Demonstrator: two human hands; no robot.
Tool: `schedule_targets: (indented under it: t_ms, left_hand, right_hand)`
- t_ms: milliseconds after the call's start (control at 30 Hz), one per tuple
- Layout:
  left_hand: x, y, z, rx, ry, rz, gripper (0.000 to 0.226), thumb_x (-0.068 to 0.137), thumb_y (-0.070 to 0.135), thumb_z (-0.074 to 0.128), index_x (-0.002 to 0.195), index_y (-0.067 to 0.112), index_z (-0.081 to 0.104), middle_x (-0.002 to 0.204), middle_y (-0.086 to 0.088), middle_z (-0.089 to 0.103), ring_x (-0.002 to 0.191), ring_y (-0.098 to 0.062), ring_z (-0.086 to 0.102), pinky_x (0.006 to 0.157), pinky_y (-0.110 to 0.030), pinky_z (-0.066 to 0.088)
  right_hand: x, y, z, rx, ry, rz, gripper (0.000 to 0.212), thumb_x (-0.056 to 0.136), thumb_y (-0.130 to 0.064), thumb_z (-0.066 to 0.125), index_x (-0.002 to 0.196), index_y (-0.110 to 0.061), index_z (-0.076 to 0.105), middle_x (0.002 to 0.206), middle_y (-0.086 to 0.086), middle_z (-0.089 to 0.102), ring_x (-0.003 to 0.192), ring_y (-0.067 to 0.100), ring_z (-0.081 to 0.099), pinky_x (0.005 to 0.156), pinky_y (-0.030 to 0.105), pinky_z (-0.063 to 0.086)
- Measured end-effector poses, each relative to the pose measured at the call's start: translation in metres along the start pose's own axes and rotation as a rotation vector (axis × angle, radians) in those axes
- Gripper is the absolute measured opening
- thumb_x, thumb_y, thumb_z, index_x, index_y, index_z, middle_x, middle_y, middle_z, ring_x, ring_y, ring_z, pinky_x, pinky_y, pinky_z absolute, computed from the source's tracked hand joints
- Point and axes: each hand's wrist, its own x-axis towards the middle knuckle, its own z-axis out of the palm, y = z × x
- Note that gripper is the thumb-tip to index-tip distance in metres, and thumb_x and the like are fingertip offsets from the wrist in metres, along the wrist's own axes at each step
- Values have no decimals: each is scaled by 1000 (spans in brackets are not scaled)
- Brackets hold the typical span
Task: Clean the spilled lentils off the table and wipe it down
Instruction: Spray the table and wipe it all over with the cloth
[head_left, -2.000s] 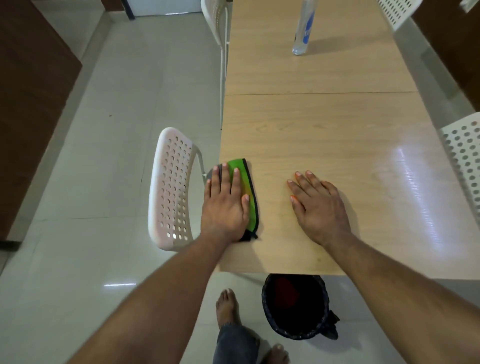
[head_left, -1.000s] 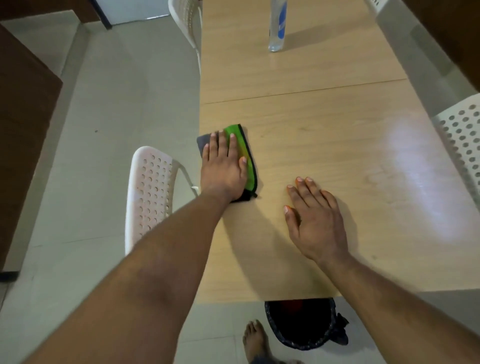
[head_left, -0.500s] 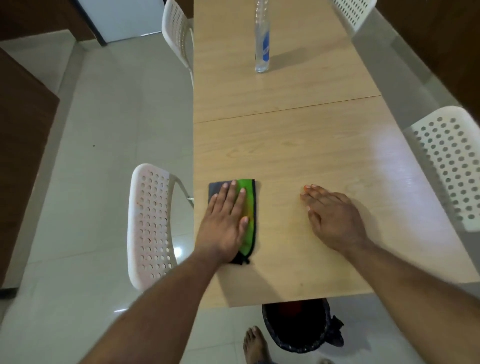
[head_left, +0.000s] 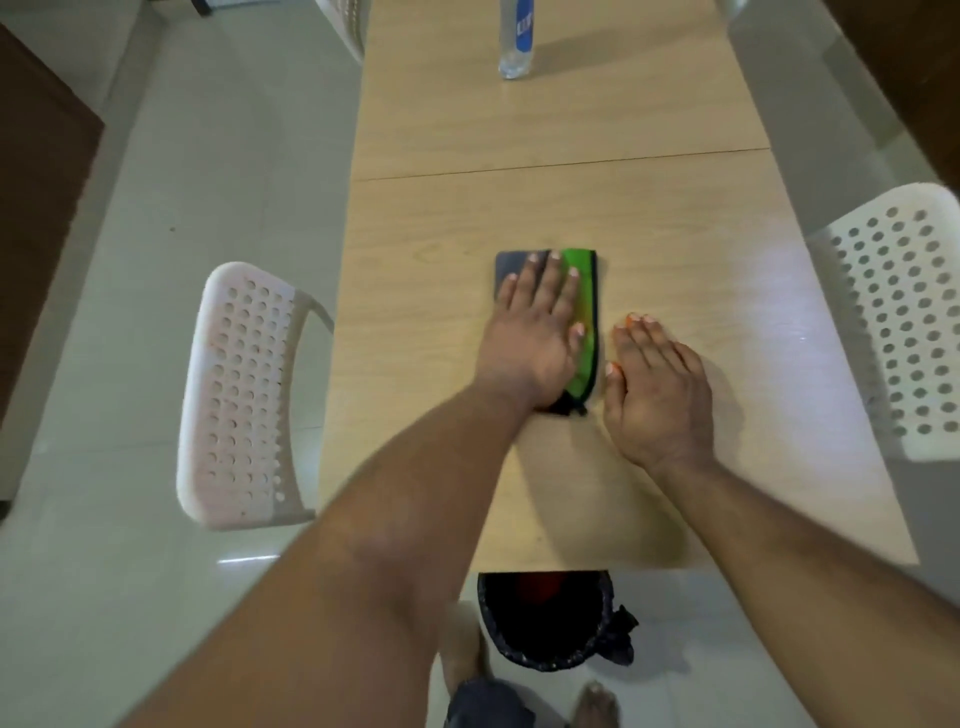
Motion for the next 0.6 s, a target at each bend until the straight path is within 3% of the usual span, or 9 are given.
schedule_targets:
  t_ms: [100, 167, 233, 300, 433, 500, 600]
  left_hand:
    - [-71, 7, 5, -6, -28, 138, 67, 109, 47, 23, 169, 18, 15, 177, -7, 1, 163, -26, -7, 131, -49, 9]
    - [-119, -11, 9, -21, -17, 141, 65, 111, 46, 25, 169, 20, 13, 177, -5, -2, 163, -23, -9, 131, -48, 9]
    - [-153, -39, 12, -50, 11, 0, 65, 111, 45, 26, 170, 20, 11, 177, -4, -2, 163, -22, -9, 131, -49, 10]
    - [-174, -57, 14, -61, 45, -251, 66, 110, 45, 24, 170, 20, 10, 177, -4, -3, 163, -21, -10, 132, -49, 8]
    - [-200, -32, 27, -73, 124, -649, 66, 110, 42, 20, 169, 13, 13, 177, -11, 2, 163, -27, -5, 131, -53, 11]
    - [-210, 0, 30, -93, 142, -751, 67, 110, 41, 20, 169, 11, 9, 176, -14, -2, 163, -29, -7, 131, -53, 8]
    - [-212, 49, 33, -117, 90, -751, 69, 109, 42, 18, 168, 11, -2, 175, -14, -14, 161, -30, -19, 131, -52, 2]
  right_hand:
    - [-2, 0, -6, 17, -23, 49, 56, 101, -31, 39, 145, -2, 58, 153, 19, 56, 147, 31, 47, 120, 46, 37]
    - [-1, -2, -8, 18, -52, 48, 57, 101, -30, 39, 146, -2, 58, 154, 18, 54, 149, 30, 45, 121, 46, 35]
    - [-1, -4, -9, -6, -80, 47, 57, 101, -32, 38, 147, -3, 57, 156, 17, 52, 150, 31, 42, 122, 46, 34]
    - [0, -5, -10, -22, -91, 36, 58, 101, -33, 36, 147, -3, 56, 156, 18, 51, 151, 32, 41, 122, 47, 32]
    - [-2, -4, -9, -45, -93, 32, 59, 102, -34, 34, 147, -3, 55, 157, 21, 50, 151, 34, 40, 123, 48, 31]
    - [-4, -5, -11, -47, -88, 20, 59, 101, -34, 33, 147, -3, 54, 157, 21, 50, 151, 35, 40, 123, 49, 31]
    - [-3, -6, -11, -48, -82, 18, 59, 101, -34, 34, 146, -2, 54, 156, 22, 50, 151, 36, 40, 123, 50, 32]
